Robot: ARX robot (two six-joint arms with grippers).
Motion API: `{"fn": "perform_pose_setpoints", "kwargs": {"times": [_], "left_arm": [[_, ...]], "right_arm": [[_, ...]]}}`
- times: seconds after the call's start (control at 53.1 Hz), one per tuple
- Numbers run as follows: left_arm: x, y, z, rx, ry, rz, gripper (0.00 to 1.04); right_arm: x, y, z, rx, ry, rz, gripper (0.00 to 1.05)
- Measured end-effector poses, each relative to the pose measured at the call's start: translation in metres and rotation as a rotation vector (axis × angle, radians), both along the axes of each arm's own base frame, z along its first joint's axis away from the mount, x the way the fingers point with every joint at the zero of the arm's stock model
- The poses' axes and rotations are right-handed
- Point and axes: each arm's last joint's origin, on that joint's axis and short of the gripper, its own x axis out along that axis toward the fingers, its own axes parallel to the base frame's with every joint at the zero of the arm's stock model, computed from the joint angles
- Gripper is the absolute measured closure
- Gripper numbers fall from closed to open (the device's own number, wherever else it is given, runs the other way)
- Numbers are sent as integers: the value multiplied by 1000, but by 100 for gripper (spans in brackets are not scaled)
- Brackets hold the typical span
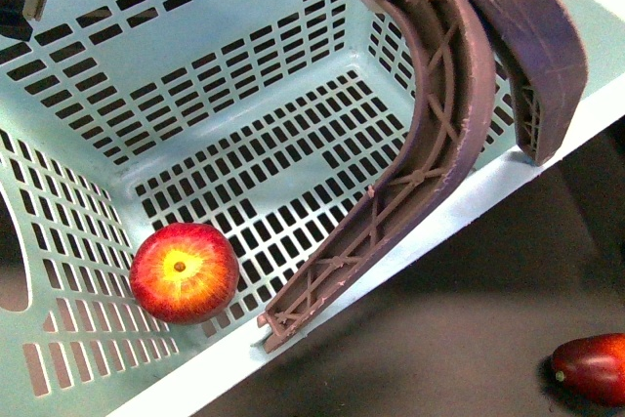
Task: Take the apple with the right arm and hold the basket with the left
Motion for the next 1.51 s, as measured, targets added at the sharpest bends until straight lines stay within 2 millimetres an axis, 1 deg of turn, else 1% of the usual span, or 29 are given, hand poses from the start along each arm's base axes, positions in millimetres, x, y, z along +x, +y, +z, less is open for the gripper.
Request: {"fn": "perform_pose_setpoints", "kwargs": {"times": [0.075, 0.151, 0.188, 0.245, 0.283, 0.302, 0.358, 0.622, 0.697, 0.773, 0.811, 0.905, 1.018, 1.093, 1.188, 1.357, 1.451, 1.508], "left_arm": [[0, 0, 0, 0, 0, 0, 88], [0, 0, 0, 0, 0, 0, 88], [0, 0, 0, 1, 0, 1, 88], [0, 0, 0, 1, 0, 1, 88], [0, 0, 0, 0, 0, 0, 88], [0, 0, 0, 0, 0, 0, 88], [0, 0, 0, 0, 0, -1, 88], [0, 0, 0, 5, -8, 9, 88], [1, -1, 2, 2, -90, 132, 88], [3, 2, 4, 26, -132, 242, 88], [6, 6, 5, 33, -145, 287, 88], [21, 31, 6, 40, -149, 408, 88], [38, 56, 4, -39, -128, 506, 88], [52, 76, -6, -77, -91, 580, 88], [68, 93, -24, -74, -36, 630, 88], [89, 113, -52, -73, 55, 685, 88], [106, 126, -66, -75, 96, 752, 88], [111, 132, -73, -63, 118, 802, 88]], "right_arm": [[0, 0, 0, 0, 0, 0, 44], [0, 0, 0, 0, 0, 0, 30], [0, 0, 0, 0, 0, 0, 24], [0, 0, 0, 0, 0, 0, 17], [0, 0, 0, 0, 0, 0, 9], [0, 0, 0, 0, 0, 0, 7], [0, 0, 0, 0, 0, 0, 9], [0, 0, 0, 0, 0, 0, 9], [0, 0, 0, 0, 0, 0, 9], [0, 0, 0, 0, 0, 2, 9], [0, 0, 0, 0, 0, 0, 9], [0, 0, 0, 0, 0, 0, 9], [0, 0, 0, 0, 0, 1, 9], [0, 0, 0, 0, 0, 0, 9], [0, 0, 0, 0, 0, 0, 9], [0, 0, 0, 0, -1, 0, 9], [0, 0, 0, 0, 0, 0, 9], [0, 0, 0, 0, 0, 0, 9]]}}
